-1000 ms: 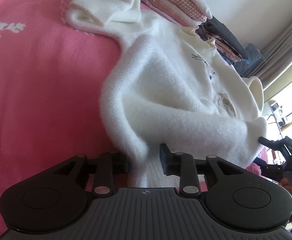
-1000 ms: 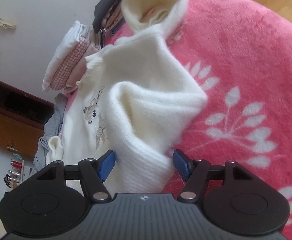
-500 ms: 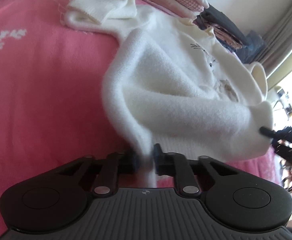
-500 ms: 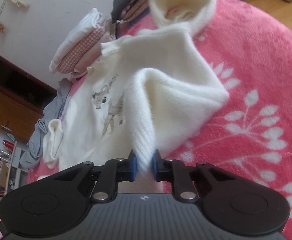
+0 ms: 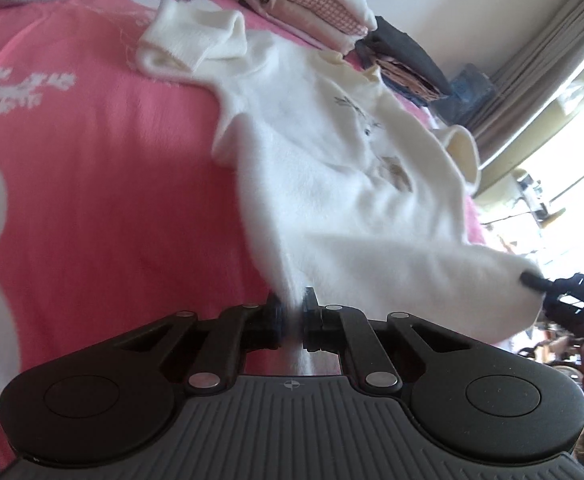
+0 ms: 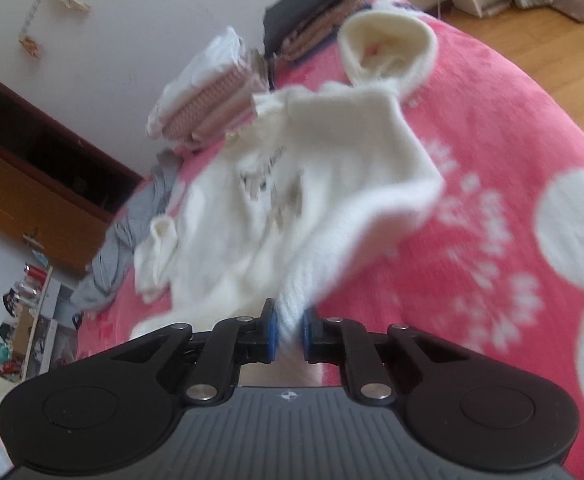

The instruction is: Fold clothes

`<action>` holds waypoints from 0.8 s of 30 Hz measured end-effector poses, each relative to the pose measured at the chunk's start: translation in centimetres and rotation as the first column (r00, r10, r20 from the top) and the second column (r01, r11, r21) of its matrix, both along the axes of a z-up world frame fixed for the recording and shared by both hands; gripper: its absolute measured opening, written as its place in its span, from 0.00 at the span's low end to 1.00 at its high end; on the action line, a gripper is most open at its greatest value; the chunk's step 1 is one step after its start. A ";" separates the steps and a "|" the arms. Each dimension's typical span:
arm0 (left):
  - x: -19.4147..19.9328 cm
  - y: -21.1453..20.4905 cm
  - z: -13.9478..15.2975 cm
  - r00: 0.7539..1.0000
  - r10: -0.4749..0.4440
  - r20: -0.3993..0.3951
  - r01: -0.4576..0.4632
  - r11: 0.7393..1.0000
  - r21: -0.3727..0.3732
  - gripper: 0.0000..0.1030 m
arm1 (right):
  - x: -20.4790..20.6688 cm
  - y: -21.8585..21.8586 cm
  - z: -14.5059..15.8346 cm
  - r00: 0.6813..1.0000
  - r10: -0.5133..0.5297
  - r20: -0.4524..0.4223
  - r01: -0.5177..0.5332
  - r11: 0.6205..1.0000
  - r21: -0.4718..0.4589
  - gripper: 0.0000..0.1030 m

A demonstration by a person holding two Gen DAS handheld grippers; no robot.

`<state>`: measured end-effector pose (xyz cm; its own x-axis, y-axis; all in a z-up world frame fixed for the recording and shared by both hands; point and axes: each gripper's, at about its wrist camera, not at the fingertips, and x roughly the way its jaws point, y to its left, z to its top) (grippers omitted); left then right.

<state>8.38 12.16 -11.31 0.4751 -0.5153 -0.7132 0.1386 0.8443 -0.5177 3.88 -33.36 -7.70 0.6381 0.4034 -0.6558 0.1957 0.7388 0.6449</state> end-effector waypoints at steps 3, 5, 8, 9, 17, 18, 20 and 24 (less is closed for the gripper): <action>-1.2 0.4 -0.1 0.999 -0.022 -0.050 0.021 1.000 -0.012 0.06 | -2.3 -0.2 -0.2 0.993 0.025 -0.111 -0.024 1.000 0.010 0.13; -1.6 0.3 -0.9 0.997 -0.034 -0.075 0.035 0.999 0.012 0.06 | -3.5 -0.4 -1.0 0.983 0.027 -0.181 -0.025 1.000 0.018 0.13; -1.6 -0.1 -2.9 0.992 -0.043 -0.123 0.050 0.998 0.050 0.07 | -3.9 -0.8 -1.6 0.972 -0.007 -0.236 0.004 1.000 -0.014 0.16; -1.5 -0.2 -3.7 0.988 -0.043 -0.145 0.051 0.997 0.055 0.07 | -4.0 -0.9 -1.8 0.967 -0.019 -0.253 0.013 1.000 -0.025 0.17; -2.2 -0.4 -5.2 0.976 -0.075 -0.203 0.089 0.994 0.063 0.21 | -6.0 -0.9 0.5 0.975 -0.084 -0.205 0.038 0.975 -0.219 0.28; -2.2 -0.4 -5.1 0.978 -0.074 -0.197 0.089 0.994 0.068 0.21 | -6.3 -0.8 1.1 0.980 -0.083 -0.178 0.037 0.967 -0.251 0.28; -2.1 -0.4 -4.7 0.981 -0.071 -0.179 0.084 0.994 0.065 0.22 | -6.2 0.5 2.0 0.994 -0.022 -0.112 -0.008 0.964 -0.265 0.28; -1.7 -0.5 -4.1 0.989 -0.059 -0.132 0.067 0.996 0.062 0.24 | -4.0 5.9 2.1 0.980 0.194 -0.038 -0.197 0.940 -0.278 0.28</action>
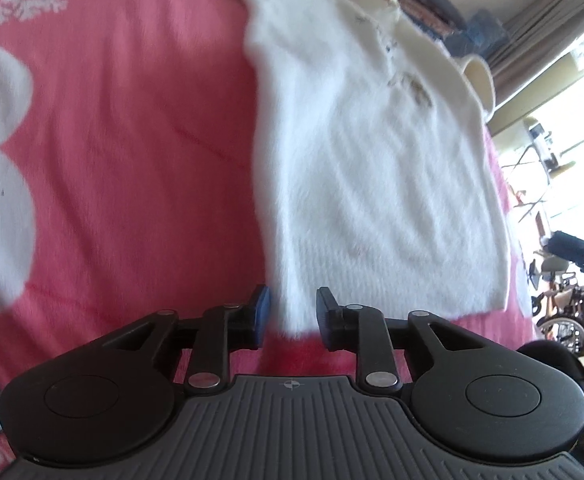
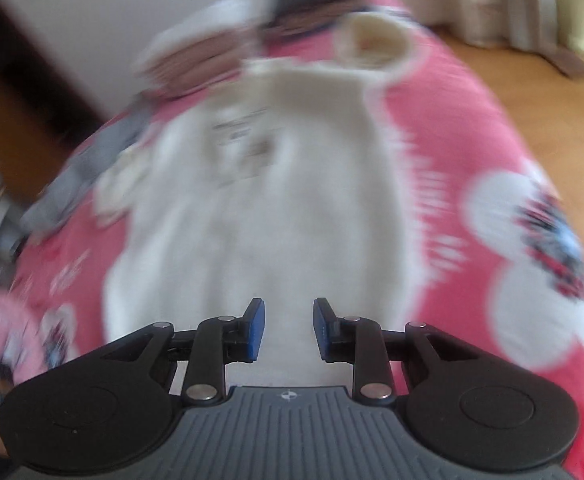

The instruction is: Fold clothes

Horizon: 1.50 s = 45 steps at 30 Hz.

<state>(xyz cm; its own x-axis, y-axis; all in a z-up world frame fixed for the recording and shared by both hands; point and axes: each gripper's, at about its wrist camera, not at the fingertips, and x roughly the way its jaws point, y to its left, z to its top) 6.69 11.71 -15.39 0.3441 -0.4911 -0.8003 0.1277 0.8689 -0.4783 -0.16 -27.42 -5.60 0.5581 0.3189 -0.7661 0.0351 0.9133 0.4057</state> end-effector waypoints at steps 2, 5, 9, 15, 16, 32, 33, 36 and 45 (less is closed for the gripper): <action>0.4 -0.3 0.0 1.000 0.003 0.020 -0.003 1.000 0.022 0.24 | 1.4 3.7 -0.9 0.990 0.139 0.013 -0.138 0.990 -0.028 0.28; 0.9 -0.8 -0.5 1.000 -0.001 0.026 0.000 0.999 0.055 0.24 | 2.3 9.2 -2.5 0.939 0.341 0.048 -0.336 0.937 -0.096 0.28; 0.9 -0.6 -1.3 1.000 -0.009 0.003 0.009 0.996 0.093 0.24 | 2.9 14.3 -4.5 0.856 0.514 0.059 -0.497 0.849 -0.181 0.26; 1.5 0.0 -2.1 1.000 -0.012 -0.025 0.014 0.997 0.071 0.24 | 3.4 18.3 -7.3 0.776 0.630 0.030 -0.599 0.751 -0.280 0.25; 1.5 0.1 -2.2 1.000 -0.014 -0.027 0.016 0.998 0.068 0.24 | 3.5 18.9 -7.7 0.761 0.648 0.023 -0.614 0.732 -0.296 0.23; 2.1 0.1 -2.7 0.999 -0.009 -0.035 0.011 0.999 0.043 0.25 | -0.7 6.8 -3.0 0.977 0.149 0.152 -0.100 0.952 -0.290 0.00; 2.0 0.2 -2.6 0.999 -0.011 -0.034 0.012 0.999 0.046 0.25 | -1.7 3.9 -2.0 0.984 0.022 0.179 0.028 0.962 -0.270 0.00; 2.0 0.2 -2.5 0.999 -0.015 -0.031 0.016 0.998 0.055 0.25 | -5.0 -4.9 1.1 0.904 -0.352 0.243 0.400 0.897 -0.191 0.00; 1.6 -0.1 -2.2 0.999 -0.028 -0.015 0.030 0.995 0.097 0.25 | -16.8 -24.3 5.9 0.376 -0.898 0.228 0.916 0.397 0.055 0.75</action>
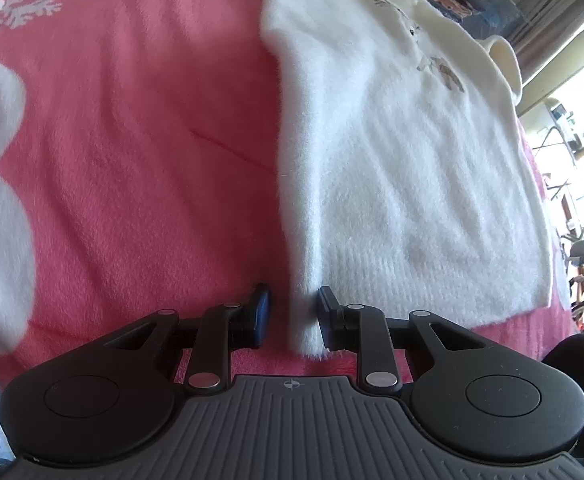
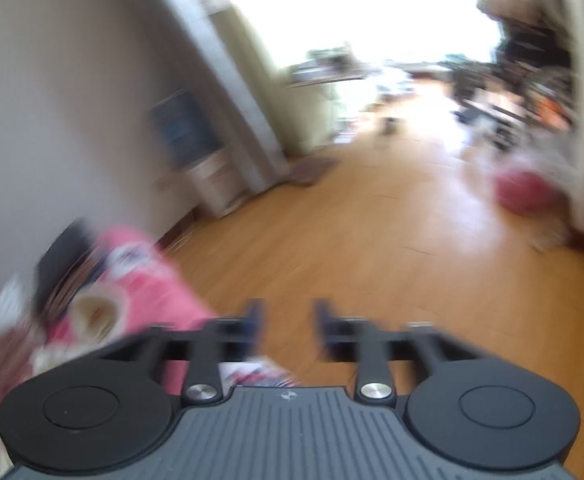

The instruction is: Fold clothes

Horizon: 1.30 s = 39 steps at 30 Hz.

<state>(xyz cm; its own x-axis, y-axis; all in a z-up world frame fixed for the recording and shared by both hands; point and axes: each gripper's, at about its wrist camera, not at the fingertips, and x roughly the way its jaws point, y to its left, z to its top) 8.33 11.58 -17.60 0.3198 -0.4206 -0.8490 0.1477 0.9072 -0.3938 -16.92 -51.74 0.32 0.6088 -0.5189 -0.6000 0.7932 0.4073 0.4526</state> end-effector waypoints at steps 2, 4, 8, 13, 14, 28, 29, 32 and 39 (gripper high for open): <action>0.0 -0.1 0.1 1.000 -0.002 0.002 0.002 1.000 0.010 0.25 | -2.1 -1.7 0.2 0.997 -0.052 0.053 0.051 0.998 0.030 0.87; -0.1 -0.3 0.1 1.000 -0.003 0.004 0.003 1.000 0.020 0.25 | -3.6 -2.7 -0.1 0.993 -0.085 0.076 0.081 0.995 0.058 0.94; -0.1 -0.6 0.2 1.000 -0.006 0.008 0.006 0.999 0.039 0.25 | -5.6 -3.7 -1.5 0.985 -0.119 0.124 0.102 0.986 0.131 0.96; -0.2 -0.6 0.4 1.000 -0.008 0.010 0.007 0.999 0.046 0.25 | -7.5 -3.7 -2.6 0.954 -0.133 0.270 0.081 0.977 0.197 0.96; -0.3 -0.6 0.3 1.000 -0.008 0.010 0.008 0.999 0.044 0.25 | -7.8 -3.7 -2.7 0.943 -0.125 0.307 0.062 0.976 0.207 0.96; -0.5 -0.1 0.2 1.000 0.000 0.019 0.000 1.000 0.014 0.25 | 2.7 2.9 -4.6 0.391 0.220 0.894 -0.764 0.619 0.182 0.98; -0.6 0.0 0.2 1.000 0.001 0.020 -0.002 1.000 0.012 0.25 | 3.9 4.0 -4.9 0.356 0.213 0.910 -0.795 0.581 0.175 0.98; -0.7 0.2 0.2 1.000 0.004 0.021 -0.004 1.000 0.005 0.25 | 7.6 7.6 -6.0 0.251 0.179 0.951 -0.875 0.462 0.144 0.98; -0.5 0.3 0.3 1.000 0.003 0.018 -0.003 1.000 -0.001 0.25 | 11.8 13.3 -7.4 0.098 0.093 0.991 -0.953 0.296 0.067 1.00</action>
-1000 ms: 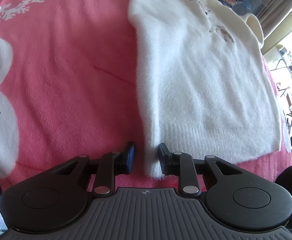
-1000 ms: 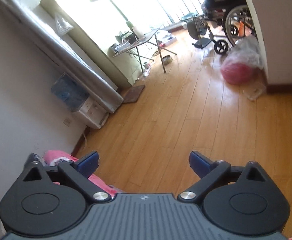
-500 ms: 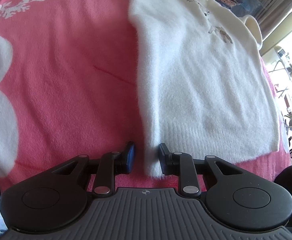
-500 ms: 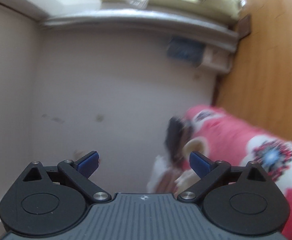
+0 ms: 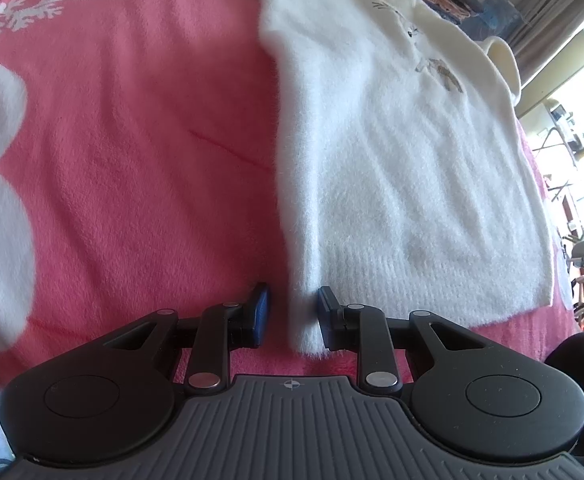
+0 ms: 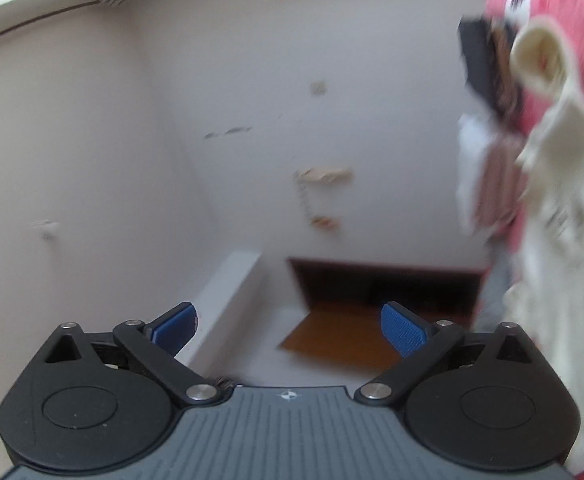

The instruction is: Fold clothes

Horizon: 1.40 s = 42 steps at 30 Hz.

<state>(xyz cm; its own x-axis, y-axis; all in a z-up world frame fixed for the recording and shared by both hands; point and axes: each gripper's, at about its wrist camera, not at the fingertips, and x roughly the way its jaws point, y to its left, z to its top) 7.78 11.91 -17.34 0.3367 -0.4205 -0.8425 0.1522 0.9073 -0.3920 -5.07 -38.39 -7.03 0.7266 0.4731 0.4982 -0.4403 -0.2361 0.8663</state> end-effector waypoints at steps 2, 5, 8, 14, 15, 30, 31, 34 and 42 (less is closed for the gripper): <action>0.0 0.0 0.0 1.000 0.003 0.002 -0.003 1.000 -0.001 0.25 | 0.5 1.6 0.5 0.999 0.037 0.023 -0.037 0.999 -0.023 1.00; -0.2 -0.2 0.0 1.000 0.007 0.012 -0.007 1.000 0.003 0.25 | 1.8 3.4 1.3 0.996 0.092 0.014 -0.090 0.991 -0.100 1.00; -0.5 -0.4 0.1 0.999 0.009 0.031 -0.010 1.000 0.015 0.25 | 3.6 5.5 1.4 0.991 0.128 -0.050 -0.136 0.966 -0.221 1.00; -0.9 -0.6 0.2 0.998 -0.001 0.058 0.000 1.000 0.025 0.25 | 8.6 10.9 0.6 0.957 0.143 -0.253 -0.258 0.817 -0.515 1.00; -0.9 -0.6 0.2 0.998 -0.003 0.058 0.002 1.000 0.021 0.25 | 9.4 11.8 0.4 0.948 0.138 -0.286 -0.282 0.782 -0.556 1.00; -1.4 1.2 -1.1 0.998 0.043 0.041 -0.036 0.986 -0.161 0.20 | 22.7 33.3 -0.5 0.991 0.085 -0.105 -0.084 -0.226 -0.970 0.67; -1.4 1.3 -1.3 0.998 0.047 0.036 -0.040 0.984 -0.175 0.20 | 23.9 35.1 -1.0 0.991 0.114 -0.075 -0.039 -0.290 -0.956 0.66; -1.2 1.9 -1.6 0.998 0.056 0.015 -0.051 0.975 -0.216 0.20 | 27.4 40.1 -3.7 0.979 0.202 -0.036 0.068 -0.484 -0.872 0.62; -0.9 2.3 -2.5 0.997 0.074 -0.016 -0.075 0.957 -0.279 0.25 | 33.5 43.3 -7.9 0.976 0.202 -0.081 0.047 -0.559 -0.828 0.27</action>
<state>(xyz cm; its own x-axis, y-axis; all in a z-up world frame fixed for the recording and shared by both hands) 6.85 14.22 -19.82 0.3719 -0.6131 -0.6970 0.0854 0.7703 -0.6320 28.44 4.91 -14.90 0.6255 0.2825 -0.7273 -0.6247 0.7398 -0.2499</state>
